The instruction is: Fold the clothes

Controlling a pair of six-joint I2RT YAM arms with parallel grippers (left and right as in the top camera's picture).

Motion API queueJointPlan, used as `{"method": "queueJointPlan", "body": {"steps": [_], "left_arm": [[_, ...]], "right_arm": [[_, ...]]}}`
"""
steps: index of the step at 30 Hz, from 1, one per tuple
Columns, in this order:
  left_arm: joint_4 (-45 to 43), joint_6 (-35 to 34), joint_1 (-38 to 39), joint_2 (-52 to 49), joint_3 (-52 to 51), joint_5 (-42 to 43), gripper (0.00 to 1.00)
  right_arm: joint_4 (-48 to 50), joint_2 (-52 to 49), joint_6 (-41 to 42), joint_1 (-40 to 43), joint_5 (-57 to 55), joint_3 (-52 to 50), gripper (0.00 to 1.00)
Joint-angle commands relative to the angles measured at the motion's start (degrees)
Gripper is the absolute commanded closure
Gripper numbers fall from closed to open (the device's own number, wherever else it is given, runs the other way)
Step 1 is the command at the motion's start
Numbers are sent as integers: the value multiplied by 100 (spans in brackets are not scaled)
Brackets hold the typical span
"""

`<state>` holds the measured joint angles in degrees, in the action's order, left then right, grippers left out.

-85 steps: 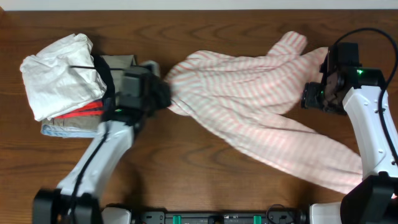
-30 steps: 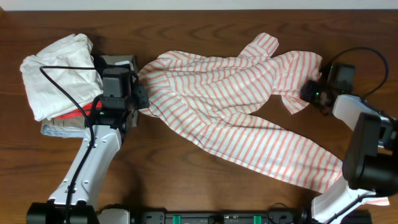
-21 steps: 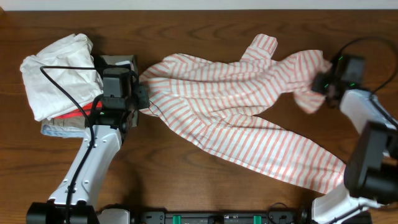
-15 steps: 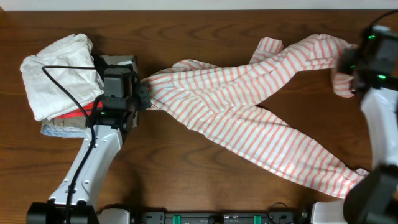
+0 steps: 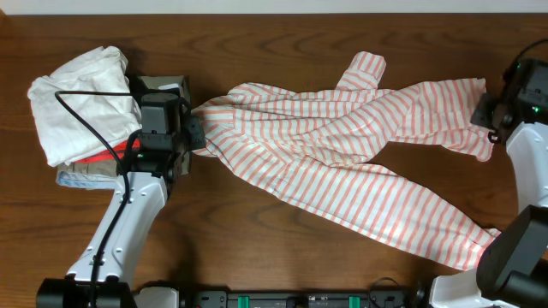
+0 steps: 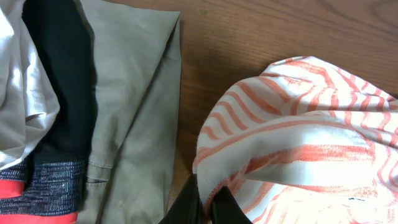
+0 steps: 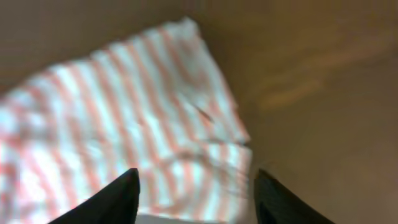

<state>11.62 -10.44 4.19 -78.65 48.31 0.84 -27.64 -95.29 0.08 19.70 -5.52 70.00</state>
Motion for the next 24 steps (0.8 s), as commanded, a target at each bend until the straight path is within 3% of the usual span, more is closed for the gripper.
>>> {"method": "queueJointPlan", "body": {"steps": [1, 5, 8, 13, 24], "left_arm": [[-9, 55, -31, -13, 2, -149, 94], [-13, 55, -31, -13, 2, -151, 94], [-11, 55, -31, -13, 2, -149, 94], [-11, 55, -31, -13, 2, -149, 94], [-11, 55, -31, -13, 2, -149, 93]], "right_arm": [[326, -271, -31, -122, 1582, 28, 45], [855, -660, 13, -476, 1886, 28, 44], [1375, -1043, 94, -809, 1880, 28, 34], [2258, -1749, 439, -1298, 1530, 31, 32], [2424, -2253, 719, -1408, 1130, 44, 32]]}}
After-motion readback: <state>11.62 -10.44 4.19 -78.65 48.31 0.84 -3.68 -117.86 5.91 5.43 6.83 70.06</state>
